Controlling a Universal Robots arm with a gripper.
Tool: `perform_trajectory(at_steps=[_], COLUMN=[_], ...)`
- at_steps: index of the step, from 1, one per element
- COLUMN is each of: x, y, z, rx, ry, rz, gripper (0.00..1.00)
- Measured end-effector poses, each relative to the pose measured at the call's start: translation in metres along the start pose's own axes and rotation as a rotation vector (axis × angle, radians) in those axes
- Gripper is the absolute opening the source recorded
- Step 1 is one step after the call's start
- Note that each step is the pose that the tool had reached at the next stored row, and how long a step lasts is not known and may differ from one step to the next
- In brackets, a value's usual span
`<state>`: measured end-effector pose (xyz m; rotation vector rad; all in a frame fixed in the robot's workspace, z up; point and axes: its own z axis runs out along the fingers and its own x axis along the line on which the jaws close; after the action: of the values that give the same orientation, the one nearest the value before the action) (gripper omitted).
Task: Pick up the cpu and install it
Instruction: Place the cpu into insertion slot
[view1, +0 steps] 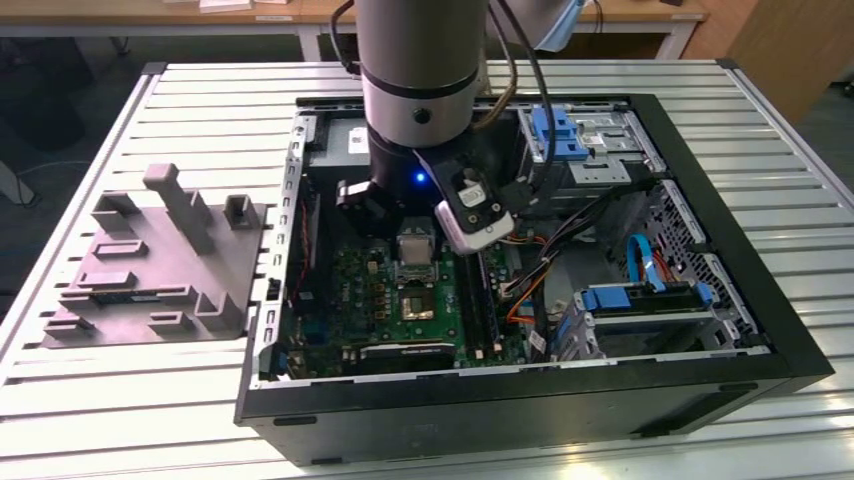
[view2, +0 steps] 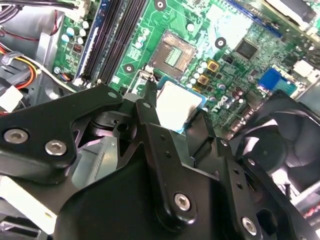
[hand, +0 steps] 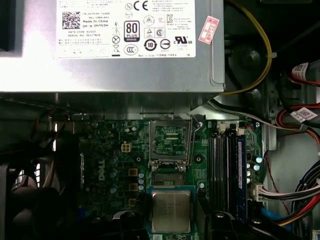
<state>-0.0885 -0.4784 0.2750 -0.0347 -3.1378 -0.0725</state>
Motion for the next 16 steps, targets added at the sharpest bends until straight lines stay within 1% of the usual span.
perform_trajectory(at_steps=[4, 11, 14, 16], x=[-0.0017, -0.0018, -0.0018, -0.0019], y=[-0.0002, -0.0002, -0.0003, -0.0008], z=[0.0049, 0.0052, 0.007, 0.0102], rx=[-0.0001, 0.0, 0.0001, 0.0001], ry=[-0.0001, -0.0001, 0.0007, 0.0009], rz=[0.0, 0.0, -0.018, -0.02], gripper=[0.47, 0.47, 0.47, 0.47])
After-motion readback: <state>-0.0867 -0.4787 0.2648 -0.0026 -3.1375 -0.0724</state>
